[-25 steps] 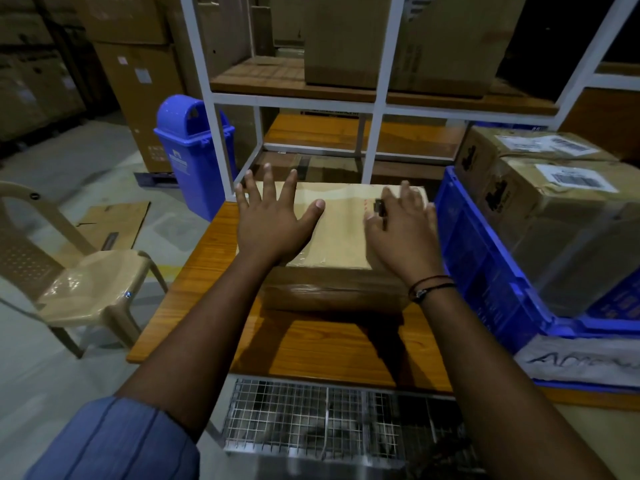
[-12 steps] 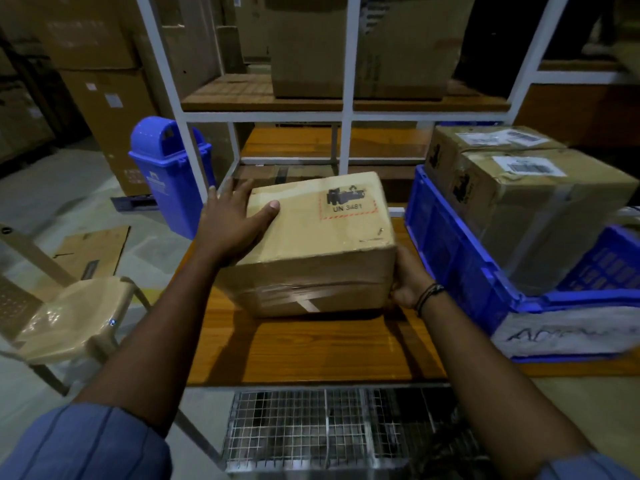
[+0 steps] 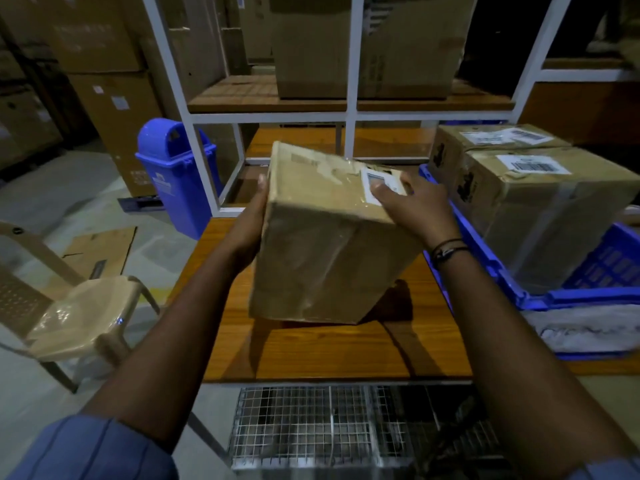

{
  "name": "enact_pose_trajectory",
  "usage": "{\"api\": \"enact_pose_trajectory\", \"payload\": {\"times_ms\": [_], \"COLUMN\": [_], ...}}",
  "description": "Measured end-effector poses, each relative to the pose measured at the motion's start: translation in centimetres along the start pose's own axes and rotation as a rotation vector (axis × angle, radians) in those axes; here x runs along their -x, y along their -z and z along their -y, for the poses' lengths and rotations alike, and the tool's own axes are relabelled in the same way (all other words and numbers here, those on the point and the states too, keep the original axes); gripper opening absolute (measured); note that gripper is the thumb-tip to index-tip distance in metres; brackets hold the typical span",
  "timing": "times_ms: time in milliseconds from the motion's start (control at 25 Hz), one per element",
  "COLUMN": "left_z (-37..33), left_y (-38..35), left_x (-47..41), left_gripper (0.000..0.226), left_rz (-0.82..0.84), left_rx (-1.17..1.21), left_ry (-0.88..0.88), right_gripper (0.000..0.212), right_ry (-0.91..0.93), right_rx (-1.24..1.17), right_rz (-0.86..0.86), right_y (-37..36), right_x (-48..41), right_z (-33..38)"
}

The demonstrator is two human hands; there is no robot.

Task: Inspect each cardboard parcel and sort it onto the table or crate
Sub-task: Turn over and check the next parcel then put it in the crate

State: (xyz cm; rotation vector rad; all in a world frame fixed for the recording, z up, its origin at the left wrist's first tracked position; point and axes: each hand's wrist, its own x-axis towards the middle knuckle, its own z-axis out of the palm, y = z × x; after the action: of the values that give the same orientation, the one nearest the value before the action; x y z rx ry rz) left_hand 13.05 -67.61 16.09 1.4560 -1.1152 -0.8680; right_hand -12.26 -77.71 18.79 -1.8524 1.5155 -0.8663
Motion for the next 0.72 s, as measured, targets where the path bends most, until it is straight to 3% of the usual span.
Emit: {"api": "enact_pose_trajectory", "payload": {"times_ms": [160, 240, 320, 480, 720], "left_z": [-2.6, -4.2, -5.7, -6.2, -4.4], "left_y": [0.4, 1.3, 1.6, 0.0, 0.3], "left_x": [0.6, 0.5, 0.3, -0.3, -1.3], "left_gripper": [0.046, 0.039, 0.045, 0.051, 0.059], "left_rz": [0.014, -0.008, -0.041, 0.140, 0.132], "left_rx": [0.208, -0.068, -0.517, -1.072, -1.199], "left_ry": [0.026, 0.021, -0.047, -0.073, -0.110], "right_gripper": [0.065, 0.064, 0.061, 0.053, 0.060], "right_ry": [0.076, 0.154, 0.255, 0.505, 0.554], "right_rx": [0.380, 0.477, 0.540, 0.639, 0.652], "right_rz": [0.003, 0.028, 0.097, 0.252, 0.234], "right_y": [-1.1, -2.1, -3.1, -5.4, -6.7], "right_x": [0.9, 1.0, 1.0, 2.0, 2.6], "right_z": [2.0, 2.9, 4.2, 6.7, 6.5]}}
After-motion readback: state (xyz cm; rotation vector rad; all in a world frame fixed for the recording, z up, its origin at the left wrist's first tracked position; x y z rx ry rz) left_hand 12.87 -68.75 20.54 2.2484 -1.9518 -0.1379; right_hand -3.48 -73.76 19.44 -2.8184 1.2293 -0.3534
